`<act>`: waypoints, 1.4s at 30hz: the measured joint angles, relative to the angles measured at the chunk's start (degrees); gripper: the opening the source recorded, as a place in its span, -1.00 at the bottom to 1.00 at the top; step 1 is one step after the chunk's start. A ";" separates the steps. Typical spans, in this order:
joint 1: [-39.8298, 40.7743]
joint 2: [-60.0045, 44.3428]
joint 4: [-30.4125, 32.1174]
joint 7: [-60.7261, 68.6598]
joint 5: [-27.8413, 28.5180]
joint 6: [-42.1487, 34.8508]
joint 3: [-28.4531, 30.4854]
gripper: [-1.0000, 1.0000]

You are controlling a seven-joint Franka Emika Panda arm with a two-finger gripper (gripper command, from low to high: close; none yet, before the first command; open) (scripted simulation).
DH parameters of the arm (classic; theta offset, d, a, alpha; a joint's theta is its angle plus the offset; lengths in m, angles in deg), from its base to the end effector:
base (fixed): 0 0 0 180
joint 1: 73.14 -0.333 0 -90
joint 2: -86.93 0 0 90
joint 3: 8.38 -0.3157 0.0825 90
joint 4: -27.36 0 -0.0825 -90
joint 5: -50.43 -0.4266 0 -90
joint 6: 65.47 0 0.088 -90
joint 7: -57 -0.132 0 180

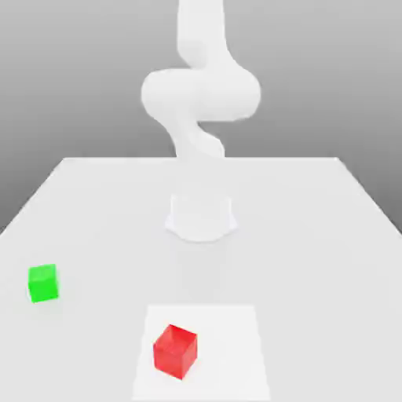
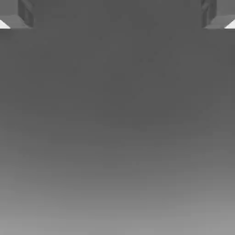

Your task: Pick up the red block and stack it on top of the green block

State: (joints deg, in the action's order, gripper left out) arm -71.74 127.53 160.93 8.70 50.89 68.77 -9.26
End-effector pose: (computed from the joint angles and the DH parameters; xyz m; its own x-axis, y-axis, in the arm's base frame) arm 0.4407 -0.0028 0.6455 0.4909 -0.7447 0.4521 -0.5695 -0.6670 -0.4804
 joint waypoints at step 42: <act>9.26 -46.93 16.83 -17.91 0.95 22.50 -0.01 -1.00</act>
State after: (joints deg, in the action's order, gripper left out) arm -62.48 80.60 177.76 -9.21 51.85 91.28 -9.28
